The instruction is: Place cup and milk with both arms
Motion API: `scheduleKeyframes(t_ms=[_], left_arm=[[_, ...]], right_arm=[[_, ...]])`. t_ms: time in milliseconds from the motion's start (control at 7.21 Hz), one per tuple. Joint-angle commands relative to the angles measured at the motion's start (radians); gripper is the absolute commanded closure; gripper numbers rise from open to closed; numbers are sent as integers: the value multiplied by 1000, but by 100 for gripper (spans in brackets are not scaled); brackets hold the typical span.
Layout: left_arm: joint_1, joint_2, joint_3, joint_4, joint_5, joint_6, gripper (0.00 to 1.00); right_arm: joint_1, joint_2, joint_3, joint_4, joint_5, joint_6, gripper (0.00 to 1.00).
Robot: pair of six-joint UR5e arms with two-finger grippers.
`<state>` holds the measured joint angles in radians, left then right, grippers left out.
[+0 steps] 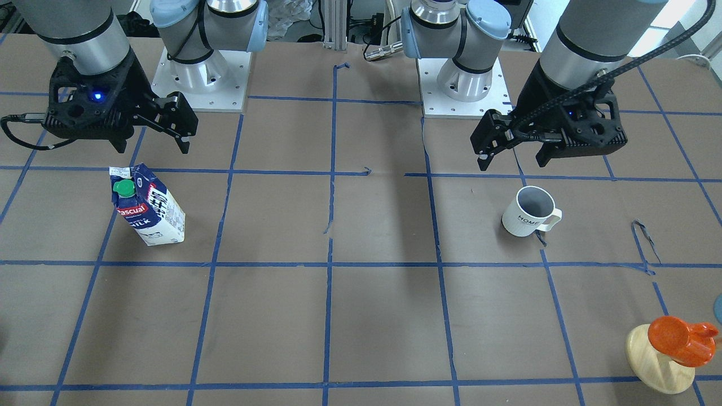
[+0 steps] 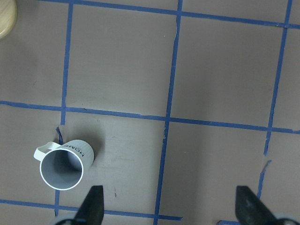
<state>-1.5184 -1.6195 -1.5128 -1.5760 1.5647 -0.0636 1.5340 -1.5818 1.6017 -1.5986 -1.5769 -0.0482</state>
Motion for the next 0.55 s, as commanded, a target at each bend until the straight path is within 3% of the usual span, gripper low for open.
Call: scheduleKeyframes(t_ms=[0,139,416], left_arm=[[3,16,-97,13,5,7,0],[13,17,-151,17,5,7,0],[52,-29,-284,165,5,7,0]], right_arm=[[0,-1,6,-4,0,1,0],[0,-1,6,-3,0,1,0],[0,-1,10,-1,0,1,0]])
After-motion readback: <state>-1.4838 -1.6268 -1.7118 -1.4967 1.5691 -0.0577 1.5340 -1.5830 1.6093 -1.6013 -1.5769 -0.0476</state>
